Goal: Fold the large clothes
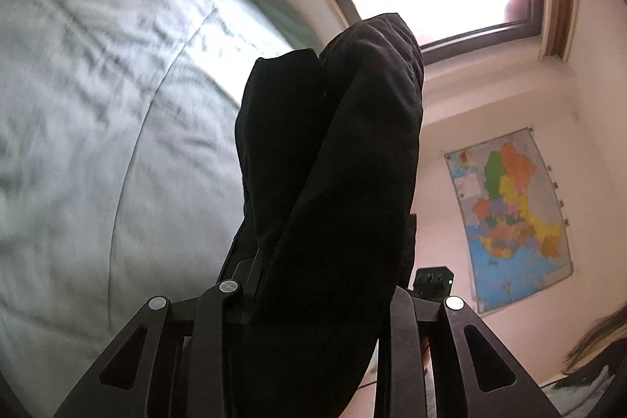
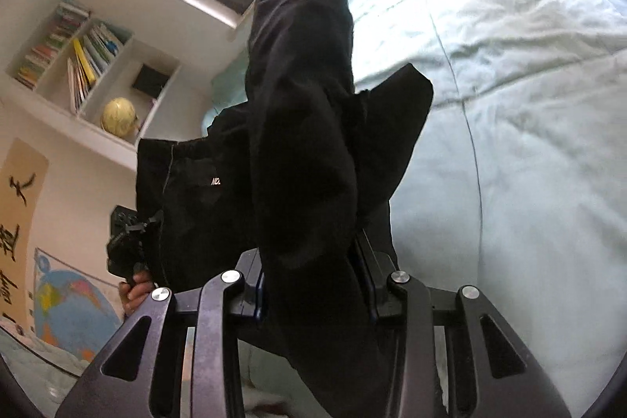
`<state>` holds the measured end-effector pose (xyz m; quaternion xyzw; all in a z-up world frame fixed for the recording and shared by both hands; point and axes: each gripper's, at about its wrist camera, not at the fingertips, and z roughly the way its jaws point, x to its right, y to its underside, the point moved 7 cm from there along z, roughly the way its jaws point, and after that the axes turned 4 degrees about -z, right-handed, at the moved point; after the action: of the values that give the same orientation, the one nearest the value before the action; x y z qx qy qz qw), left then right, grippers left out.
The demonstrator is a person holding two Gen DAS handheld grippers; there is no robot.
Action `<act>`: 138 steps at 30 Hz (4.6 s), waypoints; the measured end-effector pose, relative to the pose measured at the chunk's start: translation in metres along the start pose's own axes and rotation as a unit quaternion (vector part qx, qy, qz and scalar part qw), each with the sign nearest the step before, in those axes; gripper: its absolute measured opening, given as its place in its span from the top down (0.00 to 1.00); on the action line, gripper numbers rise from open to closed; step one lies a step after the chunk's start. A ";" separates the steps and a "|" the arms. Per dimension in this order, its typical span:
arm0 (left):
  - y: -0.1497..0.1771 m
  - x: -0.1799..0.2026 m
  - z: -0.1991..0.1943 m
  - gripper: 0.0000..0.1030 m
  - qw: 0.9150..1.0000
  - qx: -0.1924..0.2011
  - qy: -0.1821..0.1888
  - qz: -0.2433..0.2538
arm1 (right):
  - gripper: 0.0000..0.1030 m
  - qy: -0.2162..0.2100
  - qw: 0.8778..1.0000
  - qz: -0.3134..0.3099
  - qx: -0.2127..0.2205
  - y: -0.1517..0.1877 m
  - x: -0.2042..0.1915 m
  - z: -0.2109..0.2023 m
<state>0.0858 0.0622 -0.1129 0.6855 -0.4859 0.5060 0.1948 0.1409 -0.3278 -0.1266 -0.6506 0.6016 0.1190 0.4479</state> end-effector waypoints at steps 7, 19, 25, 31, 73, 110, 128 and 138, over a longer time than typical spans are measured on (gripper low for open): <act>0.035 -0.092 0.003 0.63 0.991 -0.038 -0.084 -0.092 | 0.59 0.053 0.994 0.080 -0.043 0.051 0.048 0.016; 0.035 -0.226 -0.080 0.43 0.954 0.026 -0.103 -0.281 | 0.45 0.182 0.964 0.195 -0.006 0.073 0.142 -0.036; 0.024 -0.122 -0.087 0.43 0.976 0.043 -0.190 -0.096 | 0.42 0.230 0.971 0.055 -0.015 0.062 0.067 -0.051; 0.055 -0.045 0.001 0.43 0.972 -0.036 -0.226 0.055 | 0.30 0.253 0.960 -0.095 -0.076 0.075 -0.014 0.023; 0.074 0.158 -0.019 0.42 0.865 0.056 -0.439 0.236 | 0.27 0.359 0.913 -0.189 0.046 0.055 -0.213 -0.053; 0.082 0.136 -0.008 0.42 0.845 0.058 -0.477 0.234 | 0.27 0.338 0.930 -0.144 -0.013 0.077 -0.181 -0.017; 0.088 0.130 0.007 0.42 0.845 0.033 -0.478 0.238 | 0.27 0.332 0.934 -0.127 -0.020 0.074 -0.167 -0.018; 0.088 0.124 0.008 0.42 0.845 0.028 -0.479 0.237 | 0.27 0.328 0.935 -0.130 -0.027 0.073 -0.166 -0.014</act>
<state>0.0162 -0.0422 -0.0262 0.7117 -0.6520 0.1591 -0.2073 0.0295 -0.2166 -0.0356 -0.7379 0.6217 -0.1438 0.2199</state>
